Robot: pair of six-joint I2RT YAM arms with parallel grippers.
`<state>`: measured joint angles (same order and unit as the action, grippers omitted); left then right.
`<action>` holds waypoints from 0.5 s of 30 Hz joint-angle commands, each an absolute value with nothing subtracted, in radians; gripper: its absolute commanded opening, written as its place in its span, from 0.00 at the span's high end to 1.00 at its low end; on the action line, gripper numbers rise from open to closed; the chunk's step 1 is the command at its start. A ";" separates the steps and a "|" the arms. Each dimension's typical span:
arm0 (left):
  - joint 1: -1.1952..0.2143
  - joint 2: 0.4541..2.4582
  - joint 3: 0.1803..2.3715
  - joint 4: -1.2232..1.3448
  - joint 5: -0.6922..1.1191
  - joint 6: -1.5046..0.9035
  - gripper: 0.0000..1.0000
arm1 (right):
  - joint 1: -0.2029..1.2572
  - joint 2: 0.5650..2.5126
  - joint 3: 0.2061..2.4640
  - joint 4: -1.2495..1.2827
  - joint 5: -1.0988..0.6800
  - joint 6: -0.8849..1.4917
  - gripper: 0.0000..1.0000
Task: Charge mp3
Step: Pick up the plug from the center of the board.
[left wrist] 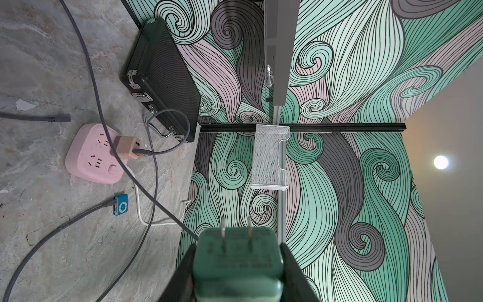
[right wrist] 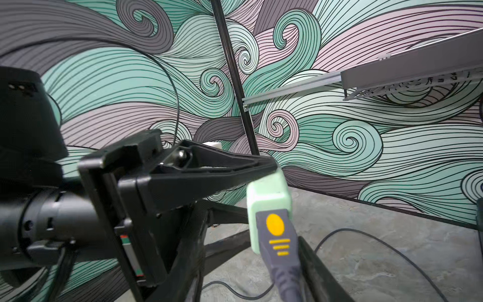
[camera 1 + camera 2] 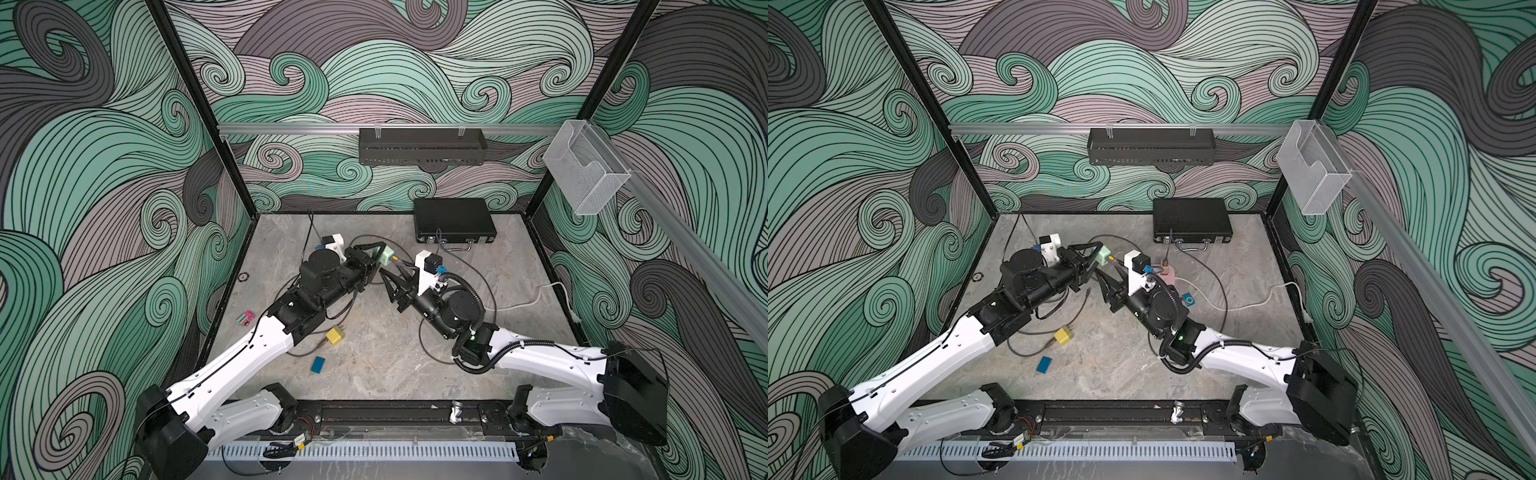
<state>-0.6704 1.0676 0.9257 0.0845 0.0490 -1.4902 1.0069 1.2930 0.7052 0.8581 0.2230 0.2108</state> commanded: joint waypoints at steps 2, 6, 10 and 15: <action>-0.678 1.051 0.933 0.104 0.066 -1.487 0.92 | 0.980 1.295 0.735 0.861 0.194 0.176 0.49; -0.677 1.045 0.933 0.095 0.075 -1.496 0.92 | 0.968 1.298 0.736 0.860 0.198 0.163 0.51; -0.677 1.043 0.934 0.094 0.080 -1.497 0.93 | 0.965 1.307 0.738 0.875 0.204 0.156 0.51; -0.678 1.053 0.932 0.104 0.093 -1.506 0.94 | 0.962 1.325 0.748 0.902 0.209 0.143 0.48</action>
<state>-0.6704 1.0630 0.9257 0.0826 0.0643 -1.4982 0.9699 1.3159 0.7124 0.8574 0.2058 0.1703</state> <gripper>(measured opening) 0.372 0.516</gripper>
